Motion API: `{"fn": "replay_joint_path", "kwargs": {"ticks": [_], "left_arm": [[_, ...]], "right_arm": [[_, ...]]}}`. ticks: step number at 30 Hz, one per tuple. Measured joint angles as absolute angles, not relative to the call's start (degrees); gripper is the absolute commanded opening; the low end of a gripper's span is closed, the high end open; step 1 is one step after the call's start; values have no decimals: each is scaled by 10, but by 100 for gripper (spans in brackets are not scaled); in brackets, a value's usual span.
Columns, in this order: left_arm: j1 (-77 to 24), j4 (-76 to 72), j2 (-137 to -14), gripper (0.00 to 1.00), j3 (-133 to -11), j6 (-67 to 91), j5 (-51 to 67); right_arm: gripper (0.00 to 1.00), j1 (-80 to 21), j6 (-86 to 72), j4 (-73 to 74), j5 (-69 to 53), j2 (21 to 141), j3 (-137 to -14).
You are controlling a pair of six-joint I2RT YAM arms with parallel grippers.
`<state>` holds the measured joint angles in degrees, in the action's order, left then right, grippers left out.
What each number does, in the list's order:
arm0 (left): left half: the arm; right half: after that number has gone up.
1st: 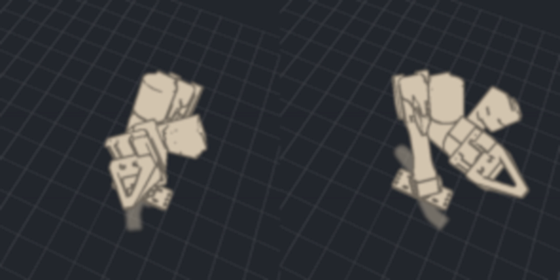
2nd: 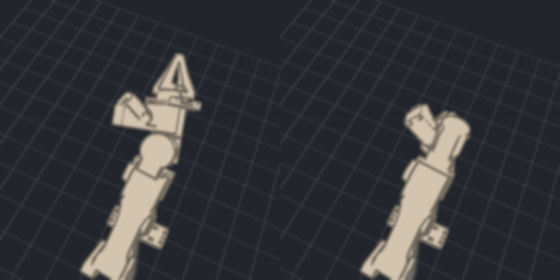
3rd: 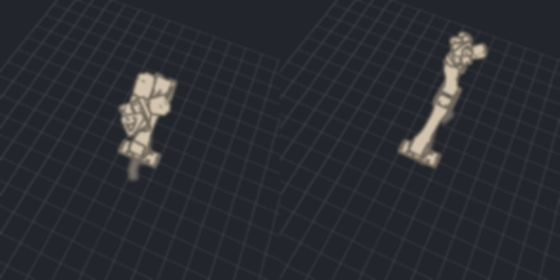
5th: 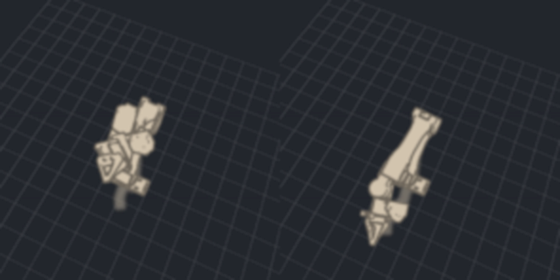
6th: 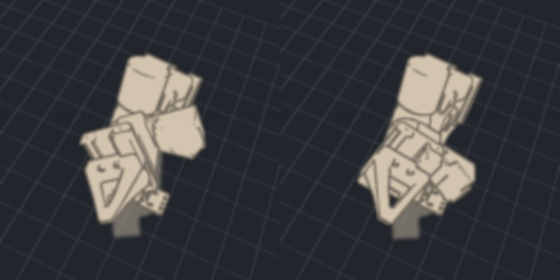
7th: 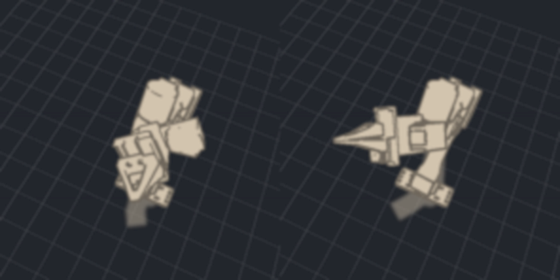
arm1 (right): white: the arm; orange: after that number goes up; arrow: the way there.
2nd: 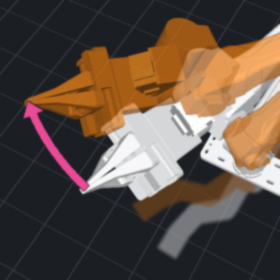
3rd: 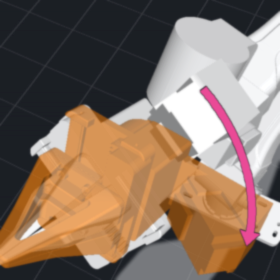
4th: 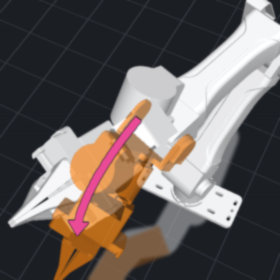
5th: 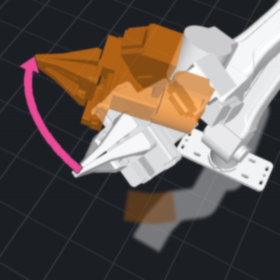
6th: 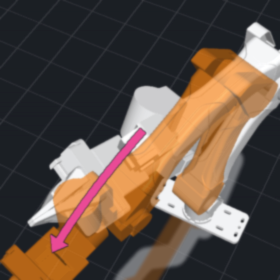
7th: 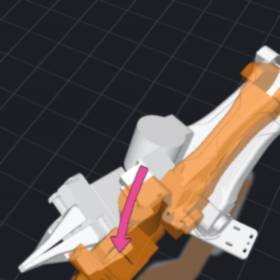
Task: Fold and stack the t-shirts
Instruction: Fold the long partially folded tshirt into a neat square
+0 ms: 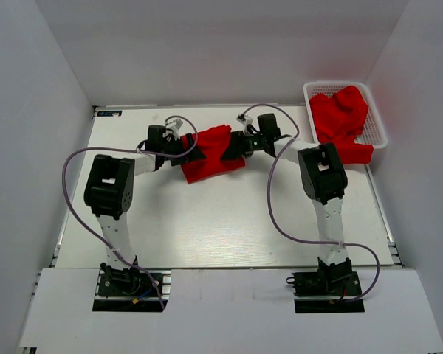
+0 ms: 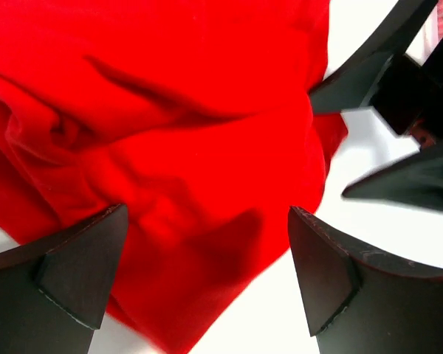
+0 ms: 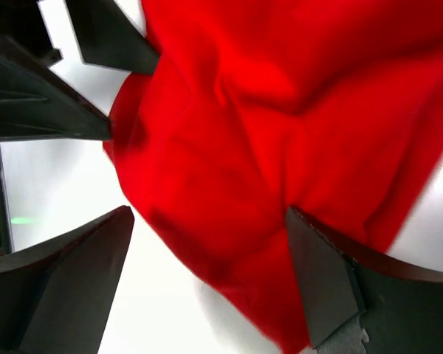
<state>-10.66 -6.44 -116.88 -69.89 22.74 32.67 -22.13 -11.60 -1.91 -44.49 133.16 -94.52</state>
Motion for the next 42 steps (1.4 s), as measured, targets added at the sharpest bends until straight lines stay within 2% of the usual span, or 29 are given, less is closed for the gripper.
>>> {"fn": "replay_joint_path", "kwargs": {"ticks": [3,8,13,17,23,29,33,40,42], "left_arm": [[-114,-71,-1122,100,-635,234,326],[-147,-38,-1034,100,-536,241,326],[-179,94,-937,100,-497,246,299],[-180,212,-868,100,-549,248,239],[-173,245,-834,100,-652,243,169],[-170,265,-944,100,-731,229,143],[-170,280,-1005,100,-739,221,140],[-167,299,-1026,100,-739,215,142],[-166,295,-1026,96,-735,215,144]], "right_arm": [[90,-218,-124,-81,-453,1270,-835],[90,-227,-139,-93,-453,1129,-624],[90,-243,-135,-18,-448,1021,-526],[90,-251,-114,67,-415,954,-541],[90,-246,-96,119,-360,938,-654],[90,-244,-94,132,-308,999,-749],[90,-243,-94,144,-273,1049,-788],[90,-235,-96,166,-260,1103,-826],[90,-232,-98,167,-260,1112,-830]]}}
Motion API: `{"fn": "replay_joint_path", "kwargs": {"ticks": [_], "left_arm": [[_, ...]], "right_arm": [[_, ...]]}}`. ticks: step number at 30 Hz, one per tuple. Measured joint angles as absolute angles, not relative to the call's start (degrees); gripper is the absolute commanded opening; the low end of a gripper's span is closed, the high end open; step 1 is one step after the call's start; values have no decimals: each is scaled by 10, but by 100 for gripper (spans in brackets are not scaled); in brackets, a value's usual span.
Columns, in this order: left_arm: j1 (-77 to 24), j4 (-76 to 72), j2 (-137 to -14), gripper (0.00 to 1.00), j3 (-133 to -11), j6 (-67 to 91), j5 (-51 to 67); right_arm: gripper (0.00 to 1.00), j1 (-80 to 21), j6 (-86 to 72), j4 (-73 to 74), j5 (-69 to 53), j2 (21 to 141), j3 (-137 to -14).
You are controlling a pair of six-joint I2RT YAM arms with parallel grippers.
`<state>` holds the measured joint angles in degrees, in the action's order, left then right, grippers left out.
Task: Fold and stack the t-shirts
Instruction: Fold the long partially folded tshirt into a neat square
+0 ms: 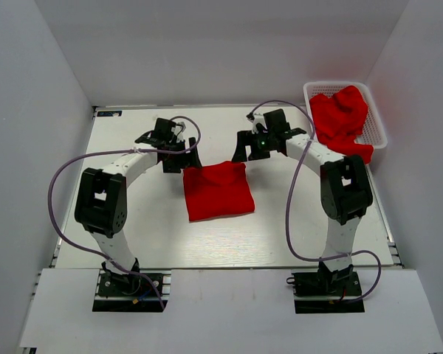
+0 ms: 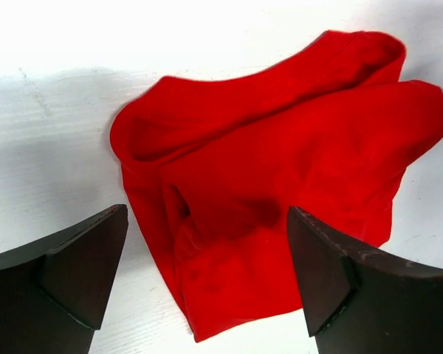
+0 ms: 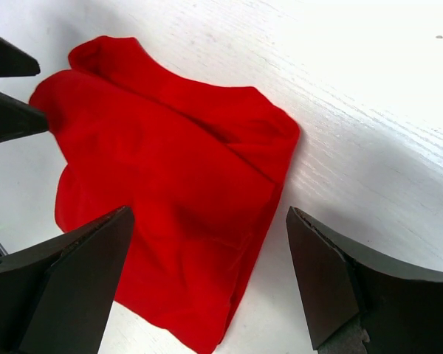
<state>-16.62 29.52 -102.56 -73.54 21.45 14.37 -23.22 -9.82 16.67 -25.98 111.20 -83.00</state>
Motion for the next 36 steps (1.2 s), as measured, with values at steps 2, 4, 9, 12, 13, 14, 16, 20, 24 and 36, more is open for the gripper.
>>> {"fn": "replay_joint_path", "kwargs": {"ticks": [2,4,9,12,13,14,16,20,24,36], "left_arm": [[-166,289,-1025,89,-726,215,147],[-166,283,-1025,83,-714,216,153],[-166,270,-1026,47,-700,218,166],[-166,252,-1026,23,-697,219,182],[-166,247,-1026,17,-694,222,185],[-166,243,-1026,10,-692,221,191],[-166,237,-1026,0,-689,222,199],[-166,223,-1026,0,-682,220,207],[-166,211,-1023,0,-664,223,214],[-166,210,-918,0,-656,229,225]], "right_arm": [[90,-231,-101,168,-261,1118,-830],[90,-229,-102,170,-265,1124,-830],[69,-229,-103,171,-276,1130,-830],[42,-228,-106,170,-289,1131,-830],[37,-228,-107,170,-293,1133,-830],[31,-228,-110,170,-299,1137,-830],[21,-228,-111,171,-308,1145,-830],[0,-228,-109,183,-317,1159,-830],[0,-228,-106,190,-317,1159,-830],[0,-228,-83,183,-325,1083,-827]]}}
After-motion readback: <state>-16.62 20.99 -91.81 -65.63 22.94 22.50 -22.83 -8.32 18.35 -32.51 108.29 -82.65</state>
